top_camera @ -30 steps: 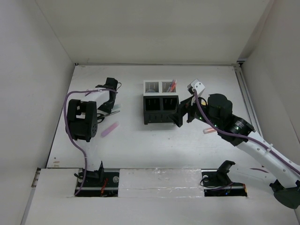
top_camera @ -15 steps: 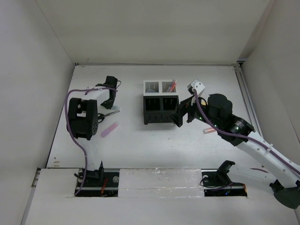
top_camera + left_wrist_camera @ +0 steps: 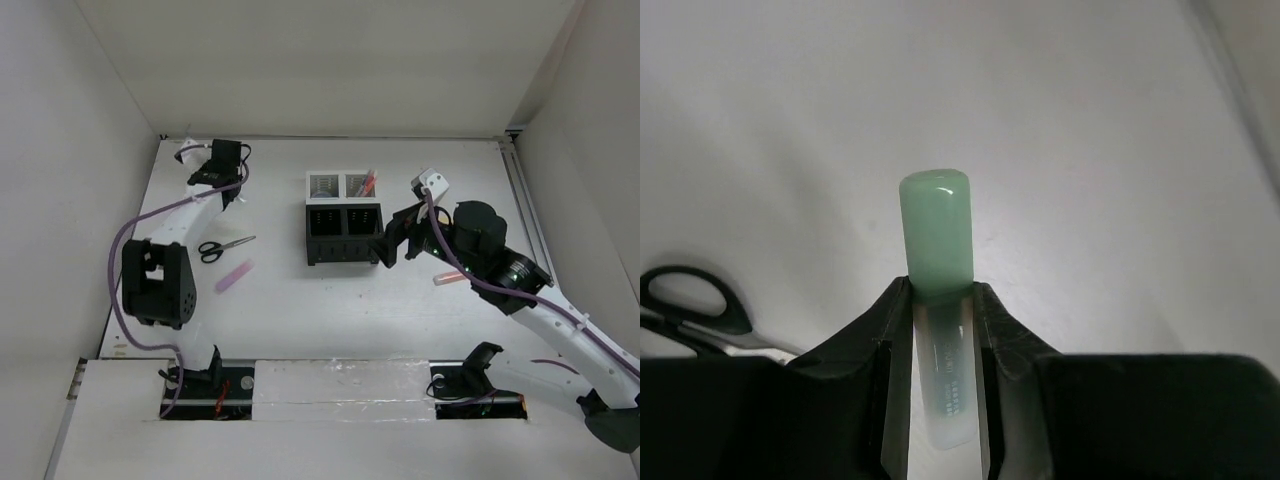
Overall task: Sort the stationery into containers
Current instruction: Pick up the pen from the center of the board, then place the pen in the storage box, then pick up the pen from the center of the board, then place the pen in the storage box.
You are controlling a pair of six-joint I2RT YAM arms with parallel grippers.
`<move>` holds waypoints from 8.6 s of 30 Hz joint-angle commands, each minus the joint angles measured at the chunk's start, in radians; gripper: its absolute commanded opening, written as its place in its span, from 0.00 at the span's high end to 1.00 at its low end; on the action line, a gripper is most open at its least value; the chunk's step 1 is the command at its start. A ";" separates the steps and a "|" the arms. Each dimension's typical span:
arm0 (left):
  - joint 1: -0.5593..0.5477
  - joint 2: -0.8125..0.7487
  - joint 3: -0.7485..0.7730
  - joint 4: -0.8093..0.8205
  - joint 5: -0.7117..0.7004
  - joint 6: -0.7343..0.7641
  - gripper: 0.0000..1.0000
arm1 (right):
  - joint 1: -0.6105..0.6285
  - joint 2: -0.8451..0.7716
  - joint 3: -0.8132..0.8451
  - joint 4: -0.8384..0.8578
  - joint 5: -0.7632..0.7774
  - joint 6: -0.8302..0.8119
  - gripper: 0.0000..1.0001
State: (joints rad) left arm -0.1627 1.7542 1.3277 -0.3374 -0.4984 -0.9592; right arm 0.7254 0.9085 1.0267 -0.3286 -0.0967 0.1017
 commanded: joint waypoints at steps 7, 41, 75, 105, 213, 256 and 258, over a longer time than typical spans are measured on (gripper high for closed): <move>-0.234 -0.341 -0.056 0.300 -0.112 0.471 1.00 | -0.043 -0.054 0.026 -0.030 0.092 -0.002 0.02; -0.601 -0.355 -0.518 1.109 0.156 0.761 1.00 | -0.089 -0.137 -0.011 -0.063 0.152 0.026 0.02; -0.643 -0.266 -0.591 1.158 0.049 0.714 0.73 | -0.089 -0.174 -0.048 -0.081 0.161 0.026 0.02; -0.325 -0.666 -0.314 -0.190 -0.068 0.011 0.00 | -0.089 -0.203 -0.039 -0.044 0.028 0.007 0.00; -0.514 -0.463 -0.539 1.173 0.403 0.741 1.00 | -0.070 -0.128 -0.010 -0.038 0.077 0.029 0.00; -0.523 -0.404 -0.713 1.390 0.460 0.657 0.16 | -0.080 -0.062 -0.039 -0.030 0.150 0.084 0.00; -0.549 -0.430 -0.713 1.362 0.404 0.681 0.09 | -0.080 -0.062 -0.039 -0.030 0.161 0.093 0.00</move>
State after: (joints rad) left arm -0.6857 1.4036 0.6193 0.9680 -0.0795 -0.2939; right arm 0.6491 0.8497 0.9836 -0.3820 0.0170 0.1734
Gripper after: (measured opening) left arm 0.898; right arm 0.994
